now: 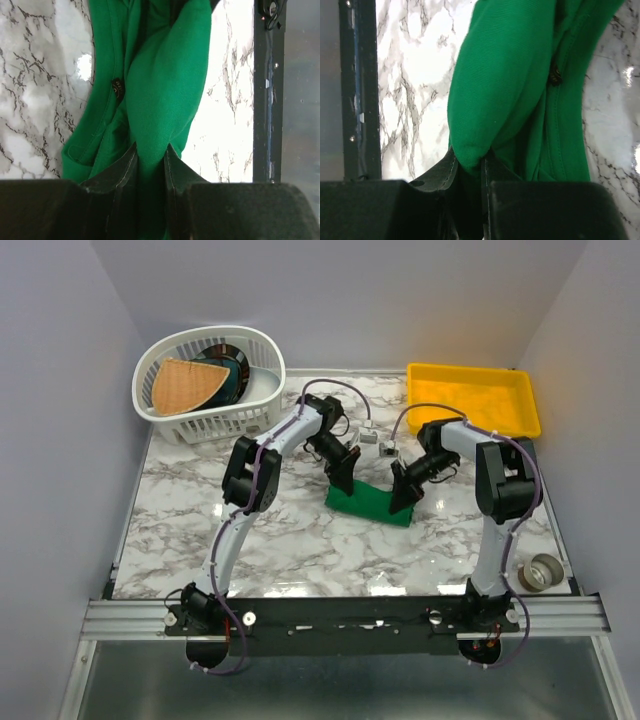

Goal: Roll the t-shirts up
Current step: Roll the T-shirt to the center of the board.

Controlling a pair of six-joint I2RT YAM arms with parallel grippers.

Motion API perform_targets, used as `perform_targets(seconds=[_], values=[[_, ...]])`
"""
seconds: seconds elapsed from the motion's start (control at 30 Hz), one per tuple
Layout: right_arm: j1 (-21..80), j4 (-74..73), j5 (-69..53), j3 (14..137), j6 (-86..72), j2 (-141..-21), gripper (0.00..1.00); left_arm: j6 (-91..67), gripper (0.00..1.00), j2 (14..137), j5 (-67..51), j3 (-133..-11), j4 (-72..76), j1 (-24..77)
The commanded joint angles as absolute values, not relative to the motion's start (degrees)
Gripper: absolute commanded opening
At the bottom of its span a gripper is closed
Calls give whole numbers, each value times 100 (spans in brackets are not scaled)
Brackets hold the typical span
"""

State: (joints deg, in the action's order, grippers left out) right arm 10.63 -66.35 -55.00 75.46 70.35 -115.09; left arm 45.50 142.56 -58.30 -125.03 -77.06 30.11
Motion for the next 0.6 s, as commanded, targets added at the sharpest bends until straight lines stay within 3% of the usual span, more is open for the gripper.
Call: perform_targets(seconds=[0.0, 0.27, 0.57], values=[[809, -8480, -5397, 8277, 7593, -12294, 6, 4448, 32, 14353, -5713, -12569, -8518, 2760], [685, -8754, -4852, 9148, 6751, -13139, 7, 3814, 54, 13028, -4800, -11348, -6384, 2566], [677, -8754, -4553, 9975, 6249, -13412, 10, 3806, 61, 11806, -3727, -10583, -5214, 2575]])
